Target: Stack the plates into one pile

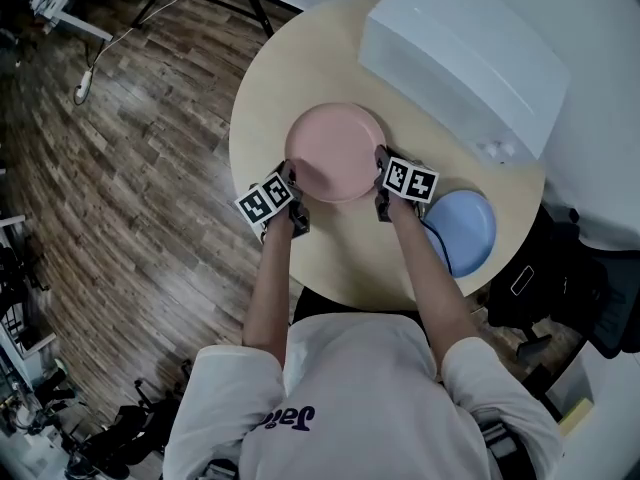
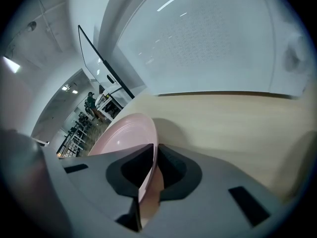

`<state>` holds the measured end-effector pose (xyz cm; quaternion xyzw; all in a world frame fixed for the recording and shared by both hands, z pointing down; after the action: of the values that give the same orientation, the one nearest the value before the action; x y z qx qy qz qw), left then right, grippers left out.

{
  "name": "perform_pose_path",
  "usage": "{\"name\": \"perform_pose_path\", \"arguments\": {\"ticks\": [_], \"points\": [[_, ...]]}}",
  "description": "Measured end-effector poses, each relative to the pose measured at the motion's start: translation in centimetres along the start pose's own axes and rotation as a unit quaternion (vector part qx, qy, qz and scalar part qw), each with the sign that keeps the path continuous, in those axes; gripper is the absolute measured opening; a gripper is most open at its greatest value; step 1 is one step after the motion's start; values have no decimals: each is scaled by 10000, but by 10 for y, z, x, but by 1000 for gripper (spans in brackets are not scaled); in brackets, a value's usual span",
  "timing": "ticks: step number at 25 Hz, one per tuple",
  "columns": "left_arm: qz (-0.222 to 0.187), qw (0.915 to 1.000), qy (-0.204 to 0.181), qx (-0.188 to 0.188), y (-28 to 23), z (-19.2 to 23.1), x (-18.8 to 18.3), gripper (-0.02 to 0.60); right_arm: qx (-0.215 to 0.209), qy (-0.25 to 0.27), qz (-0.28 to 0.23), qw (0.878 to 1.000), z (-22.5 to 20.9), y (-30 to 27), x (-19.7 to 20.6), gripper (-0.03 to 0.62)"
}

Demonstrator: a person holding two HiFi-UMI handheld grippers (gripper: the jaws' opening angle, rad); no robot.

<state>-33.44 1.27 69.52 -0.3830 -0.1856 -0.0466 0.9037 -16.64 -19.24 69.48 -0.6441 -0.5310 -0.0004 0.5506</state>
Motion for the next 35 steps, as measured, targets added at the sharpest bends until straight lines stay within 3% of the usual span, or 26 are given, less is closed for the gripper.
{"name": "perform_pose_path", "arguments": {"ticks": [21, 29, 35], "points": [[369, 9938, -767, 719, 65, -49, 60, 29, 292, -717, -1115, 9907, -17, 125, 50, 32], [585, 9872, -1118, 976, 76, -76, 87, 29, 474, -1181, -1512, 9803, -34, 175, 75, 32], [819, 9774, -1516, 1222, 76, -104, 110, 29, 768, -1416, -1832, 9698, -55, 211, 92, 32]]}}
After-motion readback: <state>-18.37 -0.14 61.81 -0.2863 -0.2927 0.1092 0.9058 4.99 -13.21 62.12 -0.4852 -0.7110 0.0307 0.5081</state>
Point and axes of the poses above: the fingertips, and each gripper's own axes: y backward along the fingers, z to its left, x out of its underside, the point moved 3 cm from there along y, backward along the fingers, and after that the axes turned 7 degrees about y, right-handed, at the moved point
